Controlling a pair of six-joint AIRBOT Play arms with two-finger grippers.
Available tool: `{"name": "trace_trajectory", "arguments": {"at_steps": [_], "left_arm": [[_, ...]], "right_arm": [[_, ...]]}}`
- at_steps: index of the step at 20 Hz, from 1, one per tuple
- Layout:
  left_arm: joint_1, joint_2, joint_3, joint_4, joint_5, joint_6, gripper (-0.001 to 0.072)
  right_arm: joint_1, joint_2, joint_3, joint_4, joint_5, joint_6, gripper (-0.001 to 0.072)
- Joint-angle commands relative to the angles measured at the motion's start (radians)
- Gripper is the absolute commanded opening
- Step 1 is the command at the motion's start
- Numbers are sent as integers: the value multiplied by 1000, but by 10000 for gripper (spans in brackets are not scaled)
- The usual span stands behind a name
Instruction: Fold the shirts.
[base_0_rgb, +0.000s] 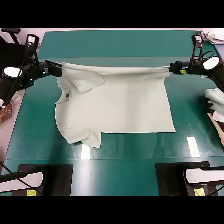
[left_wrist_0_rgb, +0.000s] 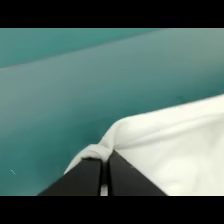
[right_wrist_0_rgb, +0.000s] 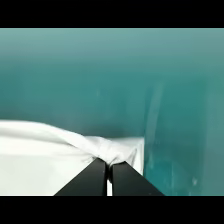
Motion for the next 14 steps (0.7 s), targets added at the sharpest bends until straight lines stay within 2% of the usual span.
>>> {"name": "trace_trajectory", "arguments": {"at_steps": [1, 3, 4, 9, 14], "left_arm": [[0, 4, 0, 201, -132, -207, 25], [0, 18, 0, 417, -172, -407, 24], [0, 27, -1, 478, -188, -448, 24], [0, 40, -23, 523, -396, -487, 24], [0, 39, -120, 525, -345, -493, 25]], "right_arm": [[-2, -1, 1, -1, 134, 2, 20], [-6, -1, 1, -8, 175, 2, 19], [-15, -1, 1, -8, 190, 2, 19], [-58, -1, 0, -6, 304, 38, 19], [-60, -3, 0, -6, 338, 48, 19]]}}
